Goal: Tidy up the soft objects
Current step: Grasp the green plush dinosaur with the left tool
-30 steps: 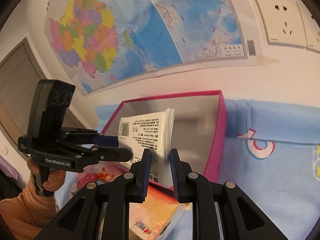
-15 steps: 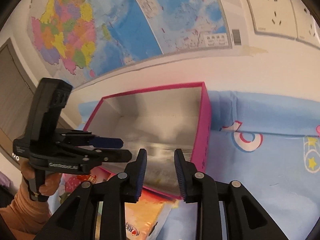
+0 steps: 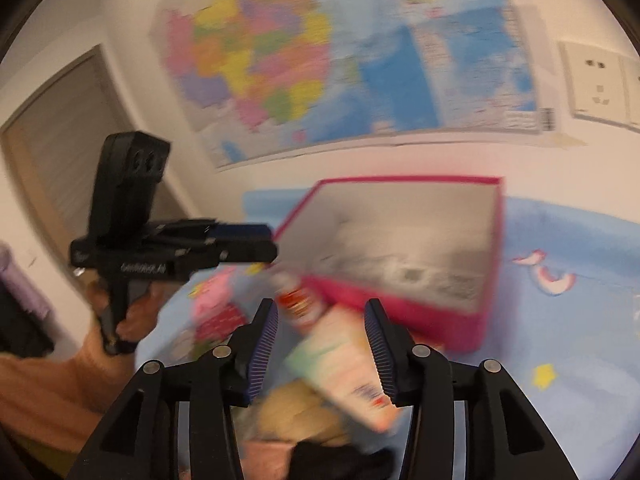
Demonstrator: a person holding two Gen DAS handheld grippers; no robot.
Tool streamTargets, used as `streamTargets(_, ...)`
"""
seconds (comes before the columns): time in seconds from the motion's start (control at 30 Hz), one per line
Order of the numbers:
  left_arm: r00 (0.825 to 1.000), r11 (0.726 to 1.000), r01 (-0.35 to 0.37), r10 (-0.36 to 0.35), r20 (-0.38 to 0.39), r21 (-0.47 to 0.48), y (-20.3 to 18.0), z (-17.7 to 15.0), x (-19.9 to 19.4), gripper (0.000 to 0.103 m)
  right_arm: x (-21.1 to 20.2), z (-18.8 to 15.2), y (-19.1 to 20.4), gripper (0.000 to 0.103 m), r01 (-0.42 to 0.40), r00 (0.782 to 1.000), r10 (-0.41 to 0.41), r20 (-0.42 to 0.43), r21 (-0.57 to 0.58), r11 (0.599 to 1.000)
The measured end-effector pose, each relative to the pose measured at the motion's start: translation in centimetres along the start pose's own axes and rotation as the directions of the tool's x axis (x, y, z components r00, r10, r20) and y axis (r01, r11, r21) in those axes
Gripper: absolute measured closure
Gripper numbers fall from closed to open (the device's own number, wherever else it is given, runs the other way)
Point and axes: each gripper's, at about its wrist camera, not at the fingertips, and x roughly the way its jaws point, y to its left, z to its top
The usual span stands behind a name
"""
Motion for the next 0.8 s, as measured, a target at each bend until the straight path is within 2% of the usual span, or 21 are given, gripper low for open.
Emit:
streamTargets(0.1,1.000,0.999,-0.030,0.030,0.005,-0.010,1.0,-2.6,-1.3,0.051,1.2,-1.9,2.3,0.053,-0.097,0.994,0.096,-0.048,-0.012,0.995)
streamTargets(0.17,0.997,0.997,-0.071,0.071,-0.010,-0.024,1.9,-4.5,-1.7,0.051,2.3,-2.8,3.5,0.053,-0.131,0.988,0.130,-0.082,-0.017,0.991)
streamTargets(0.33,0.993,0.989,-0.107,0.101,-0.059,-0.100,4.5,-8.7,-1.9,0.051,6.2,-5.1,5.7,0.053,-0.205,0.963,0.202,-0.181,0.003,0.979)
streamTargets(0.53,0.992,0.980,-0.108,0.095,-0.080,-0.165,6.2,-12.5,-2.6,0.051,10.6,-7.1,7.7,0.053,-0.201,0.940,0.195,-0.279,0.010,0.980)
streamTargets(0.67,0.991,0.975,-0.102,0.084,-0.101,-0.197,7.1,-14.4,-2.7,0.051,12.2,-7.9,8.5,0.053,-0.179,0.935,0.173,-0.309,0.008,0.984)
streamTargets(0.8,0.994,0.971,-0.071,0.048,-0.103,-0.229,7.7,-15.7,-2.9,0.051,12.9,-8.2,9.1,0.053,-0.144,0.939,0.133,-0.317,-0.012,0.990)
